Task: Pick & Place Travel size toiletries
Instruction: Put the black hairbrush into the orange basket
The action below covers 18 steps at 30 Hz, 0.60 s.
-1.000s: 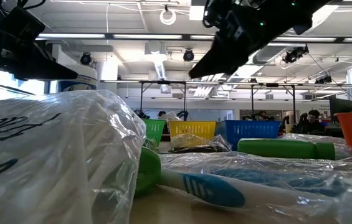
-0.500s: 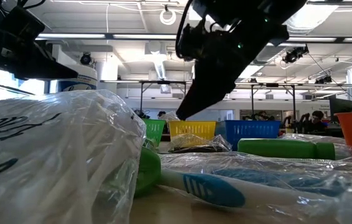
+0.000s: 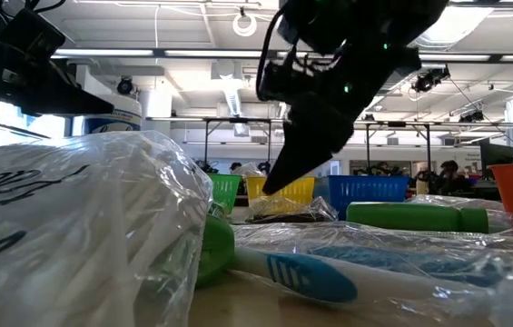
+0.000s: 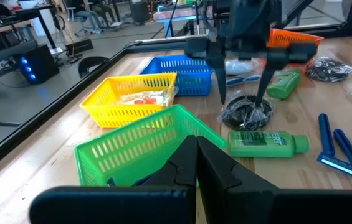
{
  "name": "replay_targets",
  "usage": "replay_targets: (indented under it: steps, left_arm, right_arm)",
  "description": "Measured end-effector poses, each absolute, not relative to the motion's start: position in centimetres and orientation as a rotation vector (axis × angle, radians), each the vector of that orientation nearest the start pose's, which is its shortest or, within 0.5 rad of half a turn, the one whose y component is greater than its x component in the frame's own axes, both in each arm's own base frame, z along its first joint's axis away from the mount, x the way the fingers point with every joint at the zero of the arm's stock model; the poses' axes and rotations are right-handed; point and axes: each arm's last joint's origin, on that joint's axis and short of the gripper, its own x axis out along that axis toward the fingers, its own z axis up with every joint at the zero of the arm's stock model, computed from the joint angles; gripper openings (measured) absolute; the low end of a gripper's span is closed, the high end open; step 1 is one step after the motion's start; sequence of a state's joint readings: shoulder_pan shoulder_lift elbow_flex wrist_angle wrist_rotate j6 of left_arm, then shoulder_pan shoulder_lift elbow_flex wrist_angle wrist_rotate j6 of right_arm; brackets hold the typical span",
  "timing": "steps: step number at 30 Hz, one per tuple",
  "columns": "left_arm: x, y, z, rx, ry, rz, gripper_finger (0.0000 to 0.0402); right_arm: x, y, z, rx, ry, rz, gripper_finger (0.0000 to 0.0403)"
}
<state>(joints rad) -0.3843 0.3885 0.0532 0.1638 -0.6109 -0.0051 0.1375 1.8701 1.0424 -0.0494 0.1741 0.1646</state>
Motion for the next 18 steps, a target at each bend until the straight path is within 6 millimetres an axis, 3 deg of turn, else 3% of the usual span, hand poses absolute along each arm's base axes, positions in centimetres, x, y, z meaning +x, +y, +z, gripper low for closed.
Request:
replay_targets:
  steps: [4, 11, 18]
  left_arm:
    - [11.5, -2.8, 16.4, 0.077, 0.151, 0.226, 0.0]
    - [11.5, -2.8, 16.4, 0.078, 0.152, 0.226, 0.0]
    - [11.5, -2.8, 16.4, 0.079, 0.153, 0.226, 0.0]
  right_arm:
    - [37.0, 4.7, 12.6, 0.026, 0.887, -0.086, 0.0229]
    - [37.2, 4.5, 12.3, 0.027, 0.872, -0.127, 0.022]
    - [37.3, 4.7, 12.5, 0.015, 0.848, -0.11, 0.0134]
